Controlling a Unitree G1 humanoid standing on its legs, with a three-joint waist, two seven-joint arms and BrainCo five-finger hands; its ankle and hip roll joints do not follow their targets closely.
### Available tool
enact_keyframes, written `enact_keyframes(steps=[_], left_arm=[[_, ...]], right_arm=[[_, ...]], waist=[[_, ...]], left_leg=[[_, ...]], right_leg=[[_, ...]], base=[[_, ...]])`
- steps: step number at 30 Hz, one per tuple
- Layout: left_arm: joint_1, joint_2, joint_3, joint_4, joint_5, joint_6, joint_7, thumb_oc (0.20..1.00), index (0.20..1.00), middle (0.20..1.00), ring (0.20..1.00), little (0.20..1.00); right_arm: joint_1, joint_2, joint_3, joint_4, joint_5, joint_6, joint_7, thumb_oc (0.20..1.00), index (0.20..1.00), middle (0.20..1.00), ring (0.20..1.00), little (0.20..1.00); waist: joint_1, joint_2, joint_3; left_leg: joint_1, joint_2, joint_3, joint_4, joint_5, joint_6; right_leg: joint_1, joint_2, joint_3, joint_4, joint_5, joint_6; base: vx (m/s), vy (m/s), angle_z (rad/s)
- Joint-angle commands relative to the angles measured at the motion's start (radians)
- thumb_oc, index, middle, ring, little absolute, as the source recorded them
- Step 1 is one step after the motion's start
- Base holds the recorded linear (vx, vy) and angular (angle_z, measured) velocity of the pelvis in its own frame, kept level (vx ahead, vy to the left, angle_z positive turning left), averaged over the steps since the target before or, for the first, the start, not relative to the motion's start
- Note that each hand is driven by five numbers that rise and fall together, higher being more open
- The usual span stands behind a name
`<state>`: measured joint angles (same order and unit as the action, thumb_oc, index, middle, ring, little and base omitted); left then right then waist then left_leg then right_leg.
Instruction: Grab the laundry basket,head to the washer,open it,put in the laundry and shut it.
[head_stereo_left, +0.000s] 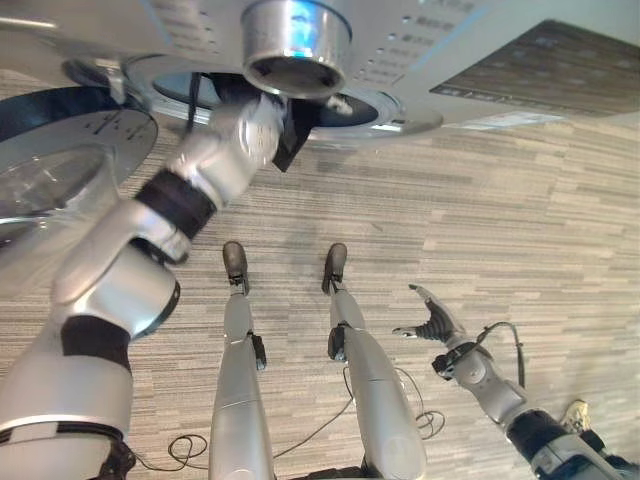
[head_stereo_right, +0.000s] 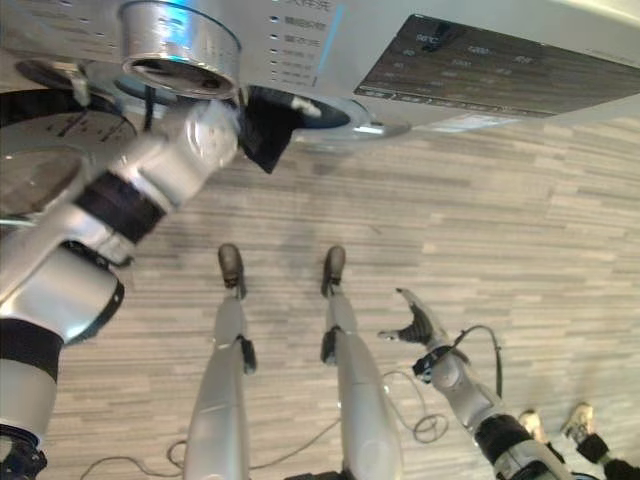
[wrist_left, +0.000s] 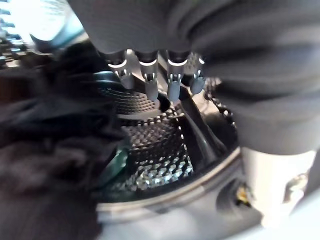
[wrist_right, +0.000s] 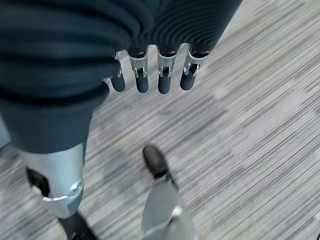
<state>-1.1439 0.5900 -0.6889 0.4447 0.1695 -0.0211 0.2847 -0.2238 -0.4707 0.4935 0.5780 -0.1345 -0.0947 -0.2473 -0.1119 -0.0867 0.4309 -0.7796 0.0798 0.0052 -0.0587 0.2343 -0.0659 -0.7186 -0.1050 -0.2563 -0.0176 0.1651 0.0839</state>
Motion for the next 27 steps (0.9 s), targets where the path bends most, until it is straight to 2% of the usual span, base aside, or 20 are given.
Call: enact_keyframes(steps=[1, 2, 4, 7, 8, 9, 10, 11, 13, 14, 15, 16, 17, 19, 20, 21, 23, 24, 27], left_arm=[[0.051, 0.001, 0.029, 0.001, 0.045, -0.031, 0.028, 1.000, 1.000, 1.000, 1.000, 1.000], [0.198, -0.001, 0.080, -0.065, 0.066, -0.027, 0.005, 1.000, 1.000, 1.000, 1.000, 1.000], [0.253, -0.004, 0.092, -0.095, 0.079, -0.026, -0.006, 1.000, 1.000, 1.000, 1.000, 1.000], [0.431, -0.038, 0.125, -0.162, 0.088, -0.034, -0.049, 1.000, 1.000, 1.000, 1.000, 1.000], [0.492, -0.071, 0.146, -0.193, 0.071, -0.041, -0.040, 1.000, 1.000, 1.000, 1.000, 1.000], [0.492, -0.070, 0.147, -0.195, 0.071, -0.040, -0.041, 1.000, 1.000, 1.000, 1.000, 1.000], [0.520, -0.088, 0.149, -0.216, 0.060, -0.046, -0.031, 1.000, 1.000, 1.000, 1.000, 1.000], [0.519, -0.087, 0.149, -0.217, 0.060, -0.046, -0.031, 1.000, 1.000, 1.000, 1.000, 1.000], [0.555, -0.089, 0.149, -0.238, 0.044, -0.052, -0.030, 1.000, 1.000, 1.000, 1.000, 1.000], [0.573, -0.084, 0.147, -0.255, 0.041, -0.056, -0.031, 1.000, 1.000, 1.000, 1.000, 1.000], [0.620, -0.064, 0.148, -0.297, 0.017, -0.071, -0.045, 1.000, 1.000, 1.000, 1.000, 1.000], [0.649, -0.050, 0.156, -0.322, 0.002, -0.080, -0.057, 1.000, 1.000, 1.000, 1.000, 1.000], [0.651, -0.048, 0.161, -0.326, 0.002, -0.079, -0.059, 1.000, 1.000, 1.000, 1.000, 1.000], [0.717, -0.025, 0.173, -0.371, -0.041, -0.095, -0.091, 1.000, 1.000, 1.000, 1.000, 1.000], [0.717, -0.025, 0.175, -0.373, -0.042, -0.095, -0.092, 1.000, 1.000, 1.000, 1.000, 1.000], [0.728, -0.024, 0.176, -0.385, -0.049, -0.097, -0.097, 1.000, 1.000, 1.000, 1.000, 1.000], [0.741, -0.026, 0.179, -0.396, -0.060, -0.101, -0.105, 1.000, 1.000, 1.000, 1.000, 1.000], [0.752, -0.035, 0.172, -0.403, -0.077, -0.103, -0.115, 1.000, 1.000, 1.000, 1.000, 1.000], [0.751, -0.062, 0.154, -0.396, -0.098, -0.099, -0.124, 1.000, 1.000, 1.000, 1.000, 1.000]], right_arm=[[0.091, -0.008, -0.042, -0.016, -0.027, 0.019, -0.024, 1.000, 1.000, 1.000, 1.000, 1.000], [0.092, 0.007, -0.045, -0.023, -0.035, 0.027, -0.024, 1.000, 1.000, 1.000, 1.000, 1.000], [0.091, 0.009, -0.050, -0.026, -0.040, 0.032, -0.026, 1.000, 1.000, 1.000, 1.000, 1.000], [0.083, 0.018, -0.066, -0.031, -0.029, 0.042, -0.016, 1.000, 1.000, 1.000, 1.000, 1.000], [0.014, 0.038, -0.079, 0.040, 0.021, 0.043, -0.030, 1.000, 1.000, 1.000, 1.000, 1.000], [0.010, 0.039, -0.077, 0.044, 0.022, 0.041, -0.031, 1.000, 1.000, 1.000, 1.000, 1.000], [-0.055, 0.050, -0.096, 0.110, 0.078, 0.038, -0.048, 1.000, 1.000, 1.000, 1.000, 1.000], [-0.060, 0.051, -0.095, 0.116, 0.080, 0.035, -0.049, 1.000, 1.000, 1.000, 1.000, 1.000], [-0.164, 0.054, -0.135, 0.215, 0.167, 0.029, -0.077, 1.000, 1.000, 1.000, 1.000, 1.000], [-0.222, 0.043, -0.156, 0.277, 0.208, 0.025, -0.090, 1.000, 1.000, 1.000, 1.000, 1.000], [-0.344, 0.012, -0.168, 0.384, 0.266, 0.030, -0.106, 1.000, 1.000, 1.000, 1.000, 1.000], [-0.390, -0.007, -0.149, 0.427, 0.265, 0.032, -0.101, 1.000, 1.000, 1.000, 1.000, 1.000], [-0.396, -0.006, -0.145, 0.433, 0.266, 0.029, -0.100, 1.000, 1.000, 1.000, 1.000, 1.000], [-0.538, -0.059, -0.091, 0.579, 0.251, 0.049, -0.074, 1.000, 1.000, 1.000, 1.000, 1.000], [-0.543, -0.059, -0.088, 0.585, 0.252, 0.047, -0.072, 1.000, 1.000, 1.000, 1.000, 1.000], [-0.577, -0.074, -0.080, 0.622, 0.261, 0.050, -0.062, 1.000, 1.000, 1.000, 1.000, 1.000], [-0.604, -0.083, -0.082, 0.652, 0.278, 0.051, -0.053, 1.000, 1.000, 1.000, 1.000, 1.000], [-0.636, -0.098, -0.100, 0.698, 0.316, 0.055, -0.039, 1.000, 1.000, 1.000, 1.000, 1.000], [-0.673, -0.102, -0.150, 0.751, 0.405, 0.054, -0.020, 1.000, 1.000, 1.000, 1.000, 1.000]], waist=[[0.001, -0.005, 0.006], [0.016, -0.005, 0.013], [0.022, -0.005, 0.015], [0.045, -0.003, 0.023], [0.073, 0.012, 0.019], [0.072, 0.013, 0.020], [0.094, 0.024, 0.021], [0.093, 0.024, 0.022], [0.122, 0.041, 0.024], [0.138, 0.052, 0.026], [0.180, 0.074, 0.032], [0.197, 0.083, 0.036], [0.195, 0.084, 0.037], [0.250, 0.111, 0.043], [0.249, 0.113, 0.045], [0.266, 0.123, 0.046], [0.281, 0.135, 0.048], [0.306, 0.152, 0.047], [0.334, 0.175, 0.046]], left_leg=[[0.060, -0.005, 0.001, -0.012, -0.108, 0.002], [0.063, -0.004, 0.000, -0.012, -0.110, 0.002], [0.065, -0.005, -0.001, -0.013, -0.110, 0.001], [0.068, -0.005, -0.001, -0.014, -0.112, 0.000], [0.081, -0.007, -0.014, -0.021, -0.136, -0.006], [0.081, -0.007, -0.014, -0.021, -0.136, -0.006], [0.079, -0.012, -0.019, -0.021, -0.133, -0.005], [0.080, -0.012, -0.019, -0.021, -0.133, -0.005], [0.080, -0.018, -0.026, -0.021, -0.131, -0.003], [0.079, -0.020, -0.030, -0.021, -0.129, -0.004], [0.077, -0.027, -0.038, -0.021, -0.125, -0.005], [0.076, -0.029, -0.041, -0.021, -0.125, -0.006], [0.076, -0.029, -0.041, -0.021, -0.125, -0.006], [0.070, -0.040, -0.059, -0.021, -0.121, -0.007], [0.070, -0.040, -0.059, -0.021, -0.121, -0.007], [0.068, -0.045, -0.065, -0.021, -0.120, -0.008], [0.068, -0.050, -0.069, -0.021, -0.120, -0.009], [0.066, -0.060, -0.077, -0.021, -0.118, -0.008], [0.060, -0.074, -0.089, -0.021, -0.118, -0.007]], right_leg=[[0.035, 0.005, 0.002, 0.056, -0.135, 0.045], [0.041, 0.004, -0.003, 0.054, -0.136, 0.045], [0.043, 0.003, -0.005, 0.054, -0.137, 0.044], [0.047, 0.001, -0.011, 0.059, -0.144, 0.042], [0.059, 0.001, -0.008, 0.064, -0.167, 0.048], [0.059, 0.001, -0.008, 0.064, -0.167, 0.048], [0.062, -0.001, -0.014, 0.066, -0.168, 0.047], [0.062, -0.001, -0.015, 0.066, -0.168, 0.047], [0.065, -0.004, -0.023, 0.071, -0.170, 0.047], [0.065, -0.007, -0.027, 0.074, -0.171, 0.047], [0.066, -0.012, -0.034, 0.082, -0.178, 0.046], [0.067, -0.014, -0.038, 0.086, -0.181, 0.046], [0.067, -0.014, -0.038, 0.086, -0.182, 0.046], [0.068, -0.019, -0.054, 0.095, -0.194, 0.044], [0.068, -0.019, -0.055, 0.096, -0.194, 0.044], [0.071, -0.021, -0.060, 0.098, -0.198, 0.043], [0.074, -0.024, -0.067, 0.099, -0.202, 0.044], [0.081, -0.029, -0.075, 0.099, -0.210, 0.045], [0.089, -0.035, -0.092, 0.100, -0.223, 0.046]], base=[[0.01, 0.017, 0.05], [0.01, 0.028, 0.06], [0.01, 0.015, 0.06], [0.04, 0.014, 0.12], [0.08, 0.002, 0.12], [0.08, 0.001, 0.06], [0.00, 0.000, 0.00], [0.00, 0.000, 0.00], [0.00, 0.012, 0.04], [0.01, 0.007, 0.14], [0.01, 0.011, 0.16], [0.01, 0.007, 0.14], [0.00, 0.000, 0.00], [0.02, -0.003, 0.07], [0.03, -0.002, 0.16], [0.03, 0.017, 0.17], [0.03, 0.018, 0.17], [0.04, 0.020, 0.18], [0.04, 0.036, 0.28]])
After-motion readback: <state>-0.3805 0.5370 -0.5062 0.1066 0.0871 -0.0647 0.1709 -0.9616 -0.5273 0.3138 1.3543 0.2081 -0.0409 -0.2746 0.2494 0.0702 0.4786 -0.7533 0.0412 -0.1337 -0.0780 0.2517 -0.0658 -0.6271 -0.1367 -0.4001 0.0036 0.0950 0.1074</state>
